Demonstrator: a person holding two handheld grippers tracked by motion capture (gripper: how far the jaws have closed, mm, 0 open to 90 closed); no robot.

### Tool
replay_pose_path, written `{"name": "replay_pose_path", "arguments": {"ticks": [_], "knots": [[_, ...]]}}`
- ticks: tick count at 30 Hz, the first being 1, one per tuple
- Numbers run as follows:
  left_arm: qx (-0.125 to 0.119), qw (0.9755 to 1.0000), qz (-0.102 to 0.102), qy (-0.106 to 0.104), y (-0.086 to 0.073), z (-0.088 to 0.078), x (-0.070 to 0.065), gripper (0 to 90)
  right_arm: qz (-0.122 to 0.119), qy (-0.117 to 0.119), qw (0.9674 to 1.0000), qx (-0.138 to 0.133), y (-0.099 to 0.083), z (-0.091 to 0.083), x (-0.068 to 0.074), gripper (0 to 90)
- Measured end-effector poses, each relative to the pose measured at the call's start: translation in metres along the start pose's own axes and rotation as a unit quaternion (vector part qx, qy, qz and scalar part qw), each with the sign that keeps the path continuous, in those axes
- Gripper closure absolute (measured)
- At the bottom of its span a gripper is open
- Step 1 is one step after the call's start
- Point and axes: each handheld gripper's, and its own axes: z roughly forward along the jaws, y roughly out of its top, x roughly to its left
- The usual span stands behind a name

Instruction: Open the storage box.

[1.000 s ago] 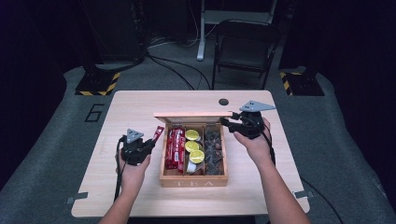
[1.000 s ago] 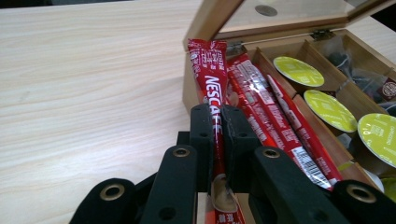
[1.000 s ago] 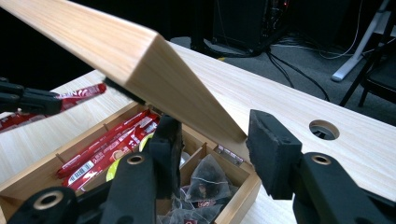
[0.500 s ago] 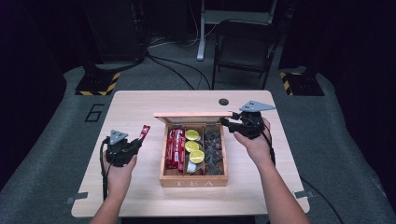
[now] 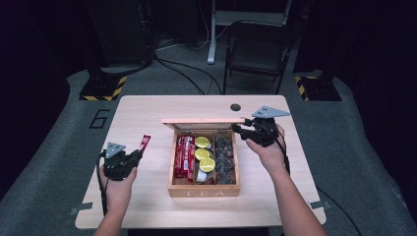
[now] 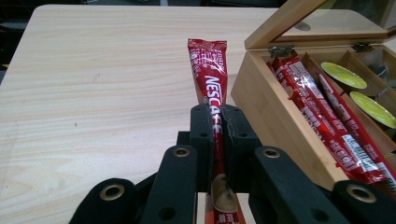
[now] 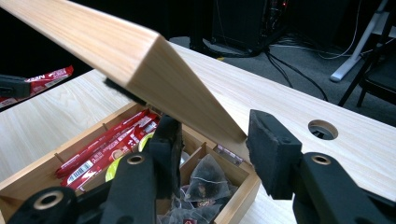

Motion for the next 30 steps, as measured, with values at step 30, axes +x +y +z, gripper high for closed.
{"name": "replay_pose_path", "arguments": {"ticks": [30], "knots": [[0.032,0.9978,-0.015,0.056,-0.027,0.019,0.043,83.4,-0.002,-0.001,1.0,0.001,-0.001,-0.001,0.001,55.4]]}}
